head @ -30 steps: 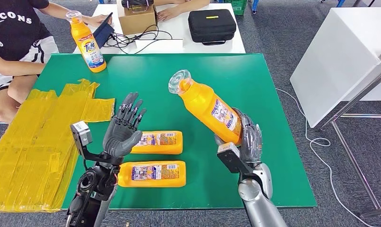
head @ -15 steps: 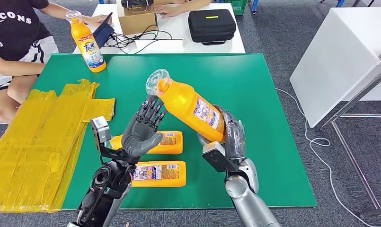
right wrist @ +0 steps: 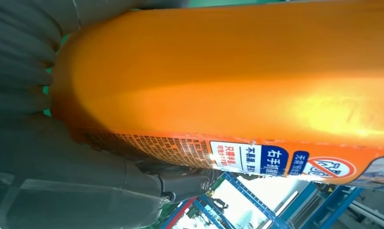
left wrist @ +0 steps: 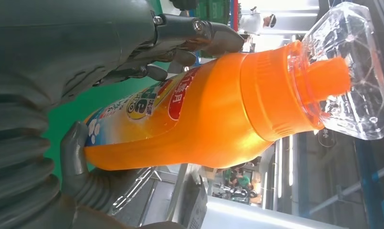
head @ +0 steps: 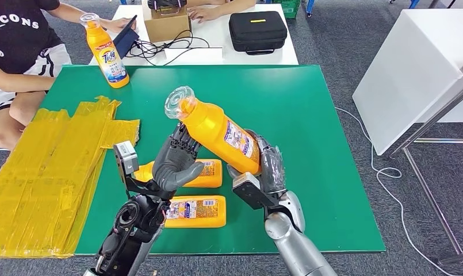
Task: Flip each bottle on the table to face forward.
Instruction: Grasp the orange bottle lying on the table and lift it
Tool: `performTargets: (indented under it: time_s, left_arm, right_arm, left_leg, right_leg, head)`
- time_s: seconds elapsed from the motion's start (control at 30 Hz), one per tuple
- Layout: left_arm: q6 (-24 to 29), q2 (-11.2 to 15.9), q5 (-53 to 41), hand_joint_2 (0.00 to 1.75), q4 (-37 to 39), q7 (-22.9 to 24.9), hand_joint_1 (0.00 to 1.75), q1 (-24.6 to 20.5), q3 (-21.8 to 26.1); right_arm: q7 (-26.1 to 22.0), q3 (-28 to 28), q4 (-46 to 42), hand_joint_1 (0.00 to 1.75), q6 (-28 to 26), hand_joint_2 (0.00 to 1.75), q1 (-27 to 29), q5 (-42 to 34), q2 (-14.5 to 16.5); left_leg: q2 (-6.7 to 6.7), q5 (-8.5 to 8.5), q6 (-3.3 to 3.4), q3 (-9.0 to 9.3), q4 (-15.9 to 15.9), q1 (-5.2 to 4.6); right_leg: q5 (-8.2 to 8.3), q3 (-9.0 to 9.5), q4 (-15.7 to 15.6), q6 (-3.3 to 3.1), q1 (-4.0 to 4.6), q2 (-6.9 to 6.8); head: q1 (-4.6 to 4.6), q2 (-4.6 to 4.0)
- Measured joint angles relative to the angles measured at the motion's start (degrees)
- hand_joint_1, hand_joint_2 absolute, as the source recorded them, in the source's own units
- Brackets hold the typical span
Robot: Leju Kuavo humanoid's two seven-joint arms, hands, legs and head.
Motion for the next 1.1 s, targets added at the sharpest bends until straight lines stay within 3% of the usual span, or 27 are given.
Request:
performTargets:
  time_s: [0.47, 0.93, 0.97, 1.07, 1.1]
  left_arm:
    - [2.3, 1.1, -0.1, 1.75, 0.4, -0.8, 0.0, 0.0, 0.2]
    - [5.1, 1.8, 0.5, 1.75, 7.9, -2.4, 0.0, -2.8, 2.7]
    - [5.1, 1.8, 0.6, 1.75, 8.3, -2.5, 0.21, -2.8, 2.9]
    - [5.0, 1.9, 0.7, 1.75, 9.0, -2.7, 1.5, -2.7, 3.5]
    - [5.0, 1.9, 0.8, 1.75, 9.0, -2.9, 1.71, -2.6, 3.6]
  right_arm:
    - [2.0, 6.1, 2.4, 1.75, 3.9, 1.75, -0.4, 3.8, 0.6]
    - [2.2, 11.3, 2.2, 1.75, 6.8, 1.75, -0.2, 0.2, -0.4]
    - [2.4, 11.6, 2.2, 1.75, 6.8, 1.75, -0.2, 0.2, -0.6]
    - [2.6, 12.0, 2.2, 1.75, 6.9, 1.75, -0.2, 0.1, -0.9]
    - [2.6, 12.1, 2.2, 1.75, 7.0, 1.75, -0.2, 0.0, -0.9]
  left_leg:
    - [0.01, 0.0, -0.01, -0.02, 0.0, 0.01]
    - [0.01, 0.01, -0.01, -0.05, 0.0, 0.0]
    - [0.01, 0.01, -0.01, -0.06, 0.0, 0.0]
    - [0.01, 0.01, -0.01, -0.07, 0.0, 0.0]
    - [0.01, 0.01, -0.01, -0.07, 0.0, 0.0]
  right_leg:
    - [0.0, -0.07, 0.0, -0.01, 0.0, 0.0]
    - [0.0, -0.07, 0.0, 0.0, 0.0, 0.0]
    - [0.0, -0.08, 0.0, 0.0, 0.0, 0.0]
    - [0.0, -0.08, 0.0, 0.0, 0.0, 0.0]
    - [0.0, -0.08, 0.0, 0.0, 0.0, 0.0]
  head:
    - [-0.01, 0.0]
    - [0.0, 0.0]
    - [0.0, 0.0]
    - [0.01, 0.0]
    - [0.01, 0.0]
